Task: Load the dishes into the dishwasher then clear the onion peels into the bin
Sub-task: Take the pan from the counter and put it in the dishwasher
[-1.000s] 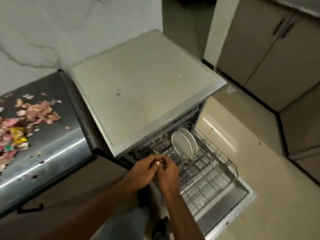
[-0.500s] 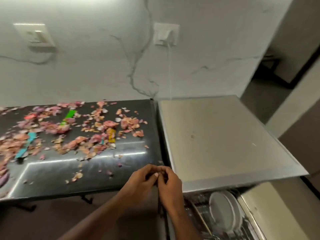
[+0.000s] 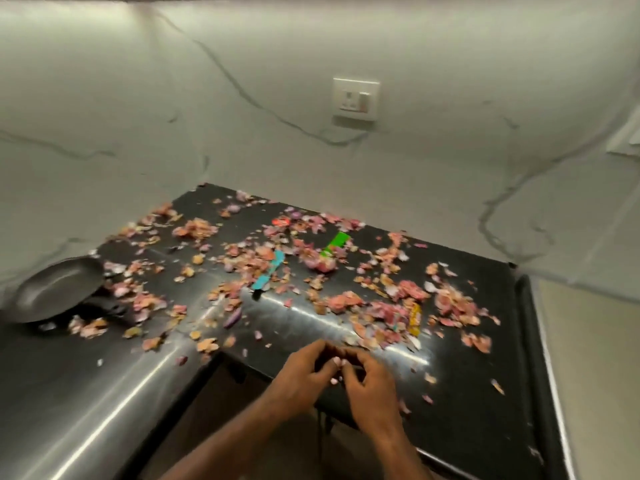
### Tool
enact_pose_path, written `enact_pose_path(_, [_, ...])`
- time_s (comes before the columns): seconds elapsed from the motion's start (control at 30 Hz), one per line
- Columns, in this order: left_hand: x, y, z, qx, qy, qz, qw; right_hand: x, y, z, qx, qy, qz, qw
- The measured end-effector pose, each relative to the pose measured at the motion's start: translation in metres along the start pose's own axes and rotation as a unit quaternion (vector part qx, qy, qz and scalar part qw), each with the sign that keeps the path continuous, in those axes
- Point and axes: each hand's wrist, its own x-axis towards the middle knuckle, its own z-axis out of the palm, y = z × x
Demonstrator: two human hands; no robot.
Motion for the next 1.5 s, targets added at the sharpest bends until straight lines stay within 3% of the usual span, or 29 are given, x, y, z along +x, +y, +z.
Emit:
enact_pose_path(0.5, [-0.017,-0.033,-0.104,0.024,0.190,-0.096,0.977,0.094,-0.053,0.095,-0.015,-0.169,-0.088,0.982])
enact_pose_path(0.8, [-0.032,-0.066,-0.133,-0.051,0.305,-0.148,0.939,0.113,-0.068,0.147,0.006,-0.262,-0.116,0.958])
enact_pose_path(1.07, [-0.019,-0.103,-0.190,-0.193,0.420,-0.186,0.867,0.143,-0.090,0.196,0.042,-0.294,-0.090,0.951])
enact_pose_path(1.37, [-0.012,-0.150,-0.281,-0.305,0.541,-0.260,0.739,0.173,-0.114,0.240,0.049,-0.311,-0.091,0.945])
enact_pose_path(1.5, [-0.004,-0.166,-0.313,-0.364,0.552,-0.274,0.699,0.180,-0.119,0.246,0.058,-0.298,-0.077,0.950])
